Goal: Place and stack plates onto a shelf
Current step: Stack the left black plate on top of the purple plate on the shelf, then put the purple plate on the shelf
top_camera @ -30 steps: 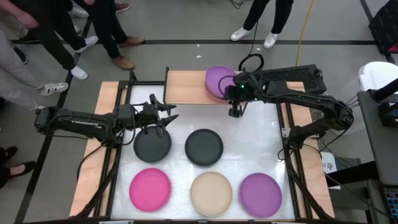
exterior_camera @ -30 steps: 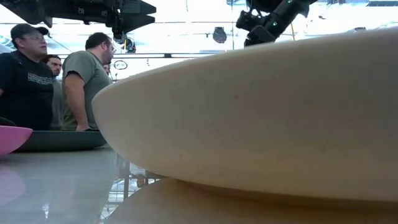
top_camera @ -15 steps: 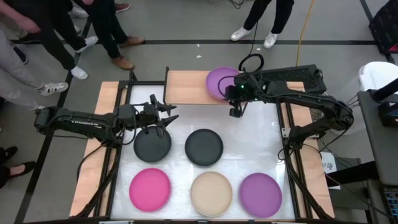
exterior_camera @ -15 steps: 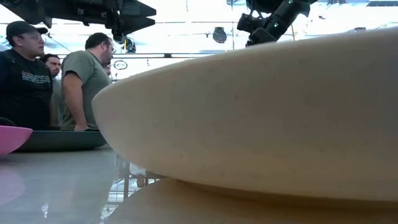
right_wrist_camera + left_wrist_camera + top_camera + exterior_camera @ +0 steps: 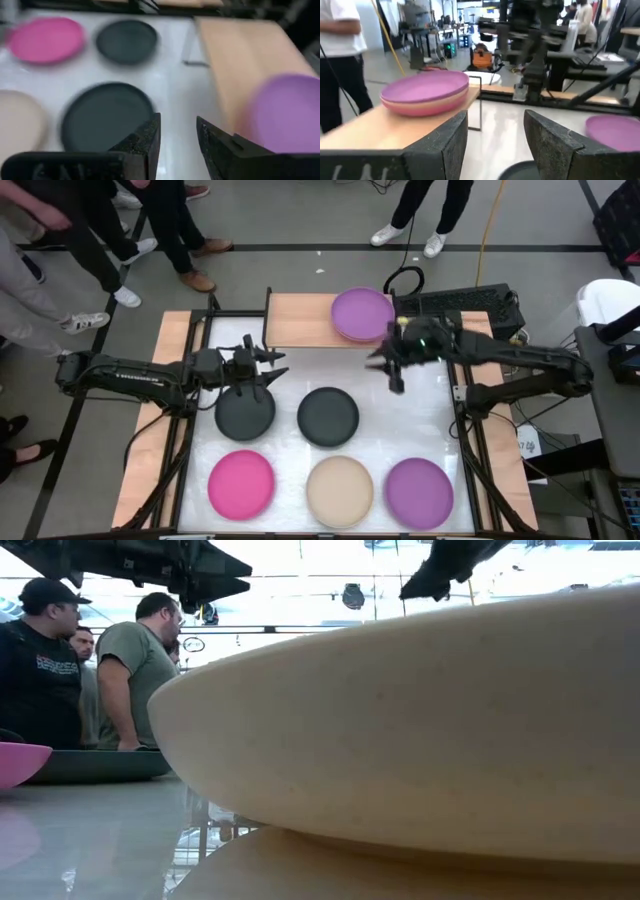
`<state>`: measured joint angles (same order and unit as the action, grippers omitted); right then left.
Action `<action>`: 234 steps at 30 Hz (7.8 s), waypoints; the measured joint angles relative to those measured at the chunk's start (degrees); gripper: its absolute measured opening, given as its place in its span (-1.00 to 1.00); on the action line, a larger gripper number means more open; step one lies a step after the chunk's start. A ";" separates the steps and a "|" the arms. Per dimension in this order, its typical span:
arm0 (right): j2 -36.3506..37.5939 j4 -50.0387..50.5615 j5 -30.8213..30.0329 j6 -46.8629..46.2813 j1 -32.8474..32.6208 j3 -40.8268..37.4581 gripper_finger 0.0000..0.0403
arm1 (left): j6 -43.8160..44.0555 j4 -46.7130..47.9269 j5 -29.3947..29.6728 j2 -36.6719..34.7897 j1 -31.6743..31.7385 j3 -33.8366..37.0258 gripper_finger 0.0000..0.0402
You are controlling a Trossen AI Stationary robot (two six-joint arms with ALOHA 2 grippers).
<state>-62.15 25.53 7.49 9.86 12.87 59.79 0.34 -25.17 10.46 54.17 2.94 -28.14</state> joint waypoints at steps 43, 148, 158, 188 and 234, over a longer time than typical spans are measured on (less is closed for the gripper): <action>17.21 -37.30 -12.67 -5.24 -24.18 -27.85 -0.49 | 54.83 60.25 1.74 34.41 -21.05 -21.88 -0.01; 23.08 -44.06 -15.18 -1.68 -29.86 -31.19 -0.49 | -39.00 36.30 -7.65 47.63 13.49 -59.06 -0.77; 23.08 -44.06 -15.18 -1.59 -29.84 -31.19 -0.49 | -35.69 34.55 -7.43 47.63 14.25 -59.06 -0.35; 23.08 -34.26 -22.63 -7.27 -29.84 -31.19 -0.49 | -8.88 41.68 9.60 12.24 -8.39 -41.30 -0.41; -9.42 1.27 3.07 -37.36 -38.91 -22.74 -0.02 | 3.23 -4.55 16.13 -2.67 -19.69 4.61 -0.41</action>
<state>-71.57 26.80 10.57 -27.49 -26.04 37.05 3.57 -29.71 26.59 51.51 -16.75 -23.53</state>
